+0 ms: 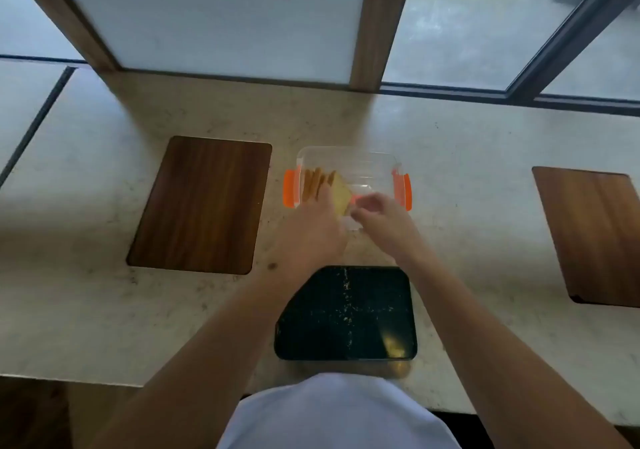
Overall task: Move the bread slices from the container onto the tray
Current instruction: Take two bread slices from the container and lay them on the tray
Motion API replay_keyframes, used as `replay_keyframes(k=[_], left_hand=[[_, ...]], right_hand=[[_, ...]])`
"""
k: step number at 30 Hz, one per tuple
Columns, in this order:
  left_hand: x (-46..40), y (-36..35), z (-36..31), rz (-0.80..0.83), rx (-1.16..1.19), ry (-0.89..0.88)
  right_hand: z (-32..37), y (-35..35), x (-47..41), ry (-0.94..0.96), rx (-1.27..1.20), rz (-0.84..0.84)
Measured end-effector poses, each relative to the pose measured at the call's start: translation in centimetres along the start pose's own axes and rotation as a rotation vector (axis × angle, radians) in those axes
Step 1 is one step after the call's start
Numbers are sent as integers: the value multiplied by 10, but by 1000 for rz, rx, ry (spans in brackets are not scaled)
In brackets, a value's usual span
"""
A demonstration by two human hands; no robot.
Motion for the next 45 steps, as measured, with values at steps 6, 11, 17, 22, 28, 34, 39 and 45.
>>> replay_keyframes(k=[6, 11, 17, 22, 28, 34, 39, 45], left_hand=[[-90, -5, 14, 88, 40, 273], [-120, -20, 40, 90, 4, 350], [-129, -35, 46, 153, 30, 399], [-131, -43, 55, 136, 97, 492], [-130, -48, 49, 123, 80, 478], [-129, -51, 47, 66, 42, 463], [-127, -58, 48, 76, 141, 434], [-128, -66, 58, 20, 169, 437]], right_hand=[[15, -11, -98, -257, -24, 81], [-5, -22, -139, -492, -68, 219], [-21, -31, -154, -553, -196, 304], [-30, -31, -158, -580, -244, 356], [-36, -33, -161, -582, -223, 349], [-37, -35, -162, -577, -217, 364], [-36, -34, -162, -555, -193, 342], [-38, -26, -161, -594, -265, 363]])
Point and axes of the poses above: each hand's wrist, its own x-axis away from the middle knuckle, its own y-axis out of the back of the hand, z = x × y, the point moved 3 cm from there along -x, towards the middle knuckle, and after that the axes turned 12 degrees about -y, right-handed, at the moved point
